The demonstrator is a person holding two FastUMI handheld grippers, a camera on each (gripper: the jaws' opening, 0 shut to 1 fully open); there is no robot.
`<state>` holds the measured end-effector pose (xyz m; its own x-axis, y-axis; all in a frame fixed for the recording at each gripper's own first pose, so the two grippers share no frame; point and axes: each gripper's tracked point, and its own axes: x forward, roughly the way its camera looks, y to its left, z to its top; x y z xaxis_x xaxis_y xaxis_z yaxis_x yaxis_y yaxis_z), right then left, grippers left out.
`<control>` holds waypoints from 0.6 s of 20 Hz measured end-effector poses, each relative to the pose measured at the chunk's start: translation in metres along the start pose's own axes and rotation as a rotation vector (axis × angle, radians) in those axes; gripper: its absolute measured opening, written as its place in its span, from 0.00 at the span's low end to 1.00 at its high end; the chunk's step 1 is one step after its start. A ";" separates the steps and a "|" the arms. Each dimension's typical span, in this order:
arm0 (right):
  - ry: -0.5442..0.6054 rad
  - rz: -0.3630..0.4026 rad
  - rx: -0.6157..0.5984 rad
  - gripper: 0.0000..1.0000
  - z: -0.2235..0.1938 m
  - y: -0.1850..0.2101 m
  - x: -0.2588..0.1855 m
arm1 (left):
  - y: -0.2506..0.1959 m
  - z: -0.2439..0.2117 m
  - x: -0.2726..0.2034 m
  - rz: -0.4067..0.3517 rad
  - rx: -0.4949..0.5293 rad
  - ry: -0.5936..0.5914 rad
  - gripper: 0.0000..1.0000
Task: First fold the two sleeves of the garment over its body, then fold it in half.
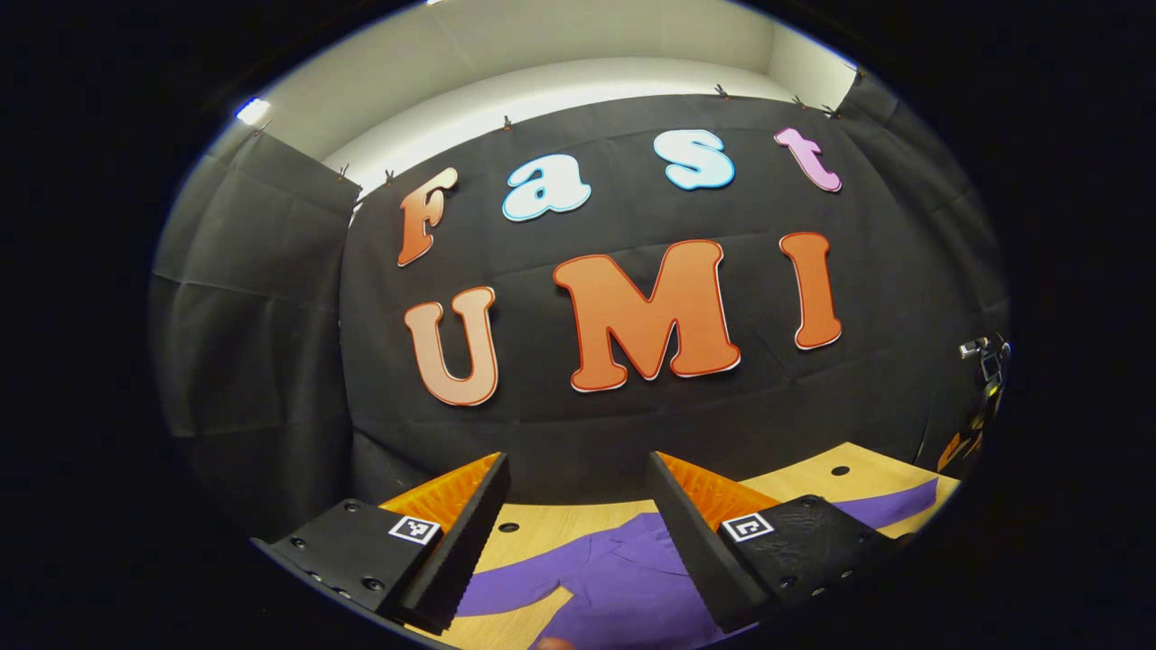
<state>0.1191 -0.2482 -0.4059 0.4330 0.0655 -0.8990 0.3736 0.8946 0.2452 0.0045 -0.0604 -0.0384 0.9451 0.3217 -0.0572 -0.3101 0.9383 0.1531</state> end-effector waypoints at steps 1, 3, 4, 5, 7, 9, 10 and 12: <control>0.033 0.008 0.019 0.95 0.000 -0.002 0.008 | -0.001 -0.001 0.001 0.005 0.006 0.008 0.97; 0.084 0.010 0.030 0.95 0.001 -0.007 0.023 | -0.003 -0.004 0.002 0.015 0.017 0.022 0.97; 0.106 0.005 0.027 0.95 0.000 -0.011 0.031 | -0.004 -0.005 0.003 0.017 0.021 0.030 0.97; 0.123 0.005 0.025 0.95 0.002 -0.011 0.037 | -0.006 -0.006 0.004 0.021 0.026 0.037 0.97; 0.159 -0.006 0.024 0.95 0.003 -0.015 0.052 | -0.008 -0.008 0.004 0.027 0.034 0.053 1.00; 0.204 -0.011 0.032 0.95 -0.002 -0.017 0.070 | -0.012 -0.012 0.005 0.033 0.041 0.070 0.98; 0.223 -0.006 0.041 0.95 -0.005 -0.017 0.079 | -0.014 -0.013 0.005 0.036 0.045 0.077 0.98; 0.259 -0.006 0.052 0.94 -0.008 -0.022 0.091 | -0.017 -0.017 0.004 0.040 0.054 0.094 1.00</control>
<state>0.1433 -0.2580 -0.4959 0.2085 0.1774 -0.9618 0.4198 0.8720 0.2518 0.0113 -0.0731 -0.0584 0.9173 0.3719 -0.1421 -0.3393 0.9171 0.2094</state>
